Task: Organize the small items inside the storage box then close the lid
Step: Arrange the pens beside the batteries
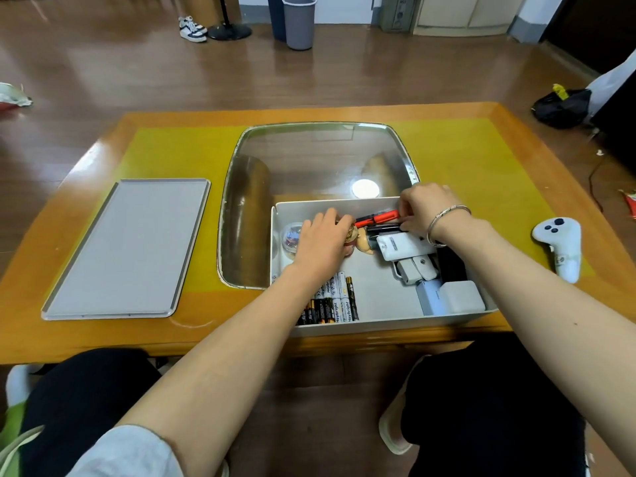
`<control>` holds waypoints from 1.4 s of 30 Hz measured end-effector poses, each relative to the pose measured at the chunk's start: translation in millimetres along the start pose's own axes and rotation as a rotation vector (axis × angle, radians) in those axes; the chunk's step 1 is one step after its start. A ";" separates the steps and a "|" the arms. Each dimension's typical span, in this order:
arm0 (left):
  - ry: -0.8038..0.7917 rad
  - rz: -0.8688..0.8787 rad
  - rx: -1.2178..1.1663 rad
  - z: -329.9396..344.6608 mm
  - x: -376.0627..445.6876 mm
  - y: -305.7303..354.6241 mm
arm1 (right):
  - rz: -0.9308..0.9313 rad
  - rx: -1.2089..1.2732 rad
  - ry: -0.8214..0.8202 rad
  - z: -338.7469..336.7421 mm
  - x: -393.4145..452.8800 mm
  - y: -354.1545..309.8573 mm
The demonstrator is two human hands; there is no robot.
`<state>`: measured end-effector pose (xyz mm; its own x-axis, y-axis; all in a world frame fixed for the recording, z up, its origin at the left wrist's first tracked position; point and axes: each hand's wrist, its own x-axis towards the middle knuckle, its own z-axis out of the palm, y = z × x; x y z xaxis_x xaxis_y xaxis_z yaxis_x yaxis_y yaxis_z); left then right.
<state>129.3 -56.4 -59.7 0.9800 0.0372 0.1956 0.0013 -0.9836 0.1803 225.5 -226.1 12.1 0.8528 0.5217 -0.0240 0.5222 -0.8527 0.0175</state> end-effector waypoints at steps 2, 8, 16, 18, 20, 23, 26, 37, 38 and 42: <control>0.009 0.002 0.000 1.7 -0.5 0.7 | -0.039 -0.016 0.022 2.9 -1.6 -0.6; 0.095 0.049 -0.022 -1.0 9.3 12.6 | -0.053 -0.021 0.064 10.8 -4.1 3.7; 0.019 0.121 0.079 2.0 33.5 26.7 | -0.020 0.022 0.091 15.2 -7.2 6.3; 0.013 0.135 0.085 0.5 38.5 26.8 | -0.011 0.046 0.113 15.7 -10.7 7.1; 0.004 0.152 0.084 -0.5 41.1 27.1 | -0.014 0.062 0.132 16.0 -15.6 6.4; -0.006 0.161 0.032 -1.6 43.1 25.7 | -0.016 0.082 0.145 14.9 -21.8 5.1; 0.018 0.156 0.009 -5.0 45.6 23.6 | -0.003 0.114 0.181 14.6 -26.3 4.4; 0.101 0.108 -0.159 -26.6 46.0 14.5 | 0.047 0.208 0.233 23.0 -38.5 1.9; 0.115 0.091 -0.182 -30.4 43.6 11.2 | 0.059 0.205 0.250 22.3 -38.7 1.2; 0.175 0.021 -0.254 -46.6 28.9 -4.3 | 0.075 0.232 0.328 18.2 -37.7 -3.6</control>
<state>148.3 -42.9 -9.9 0.9300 0.0686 0.3612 -0.0902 -0.9098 0.4050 191.3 -243.2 -5.3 0.8666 0.4065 0.2893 0.4735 -0.8528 -0.2202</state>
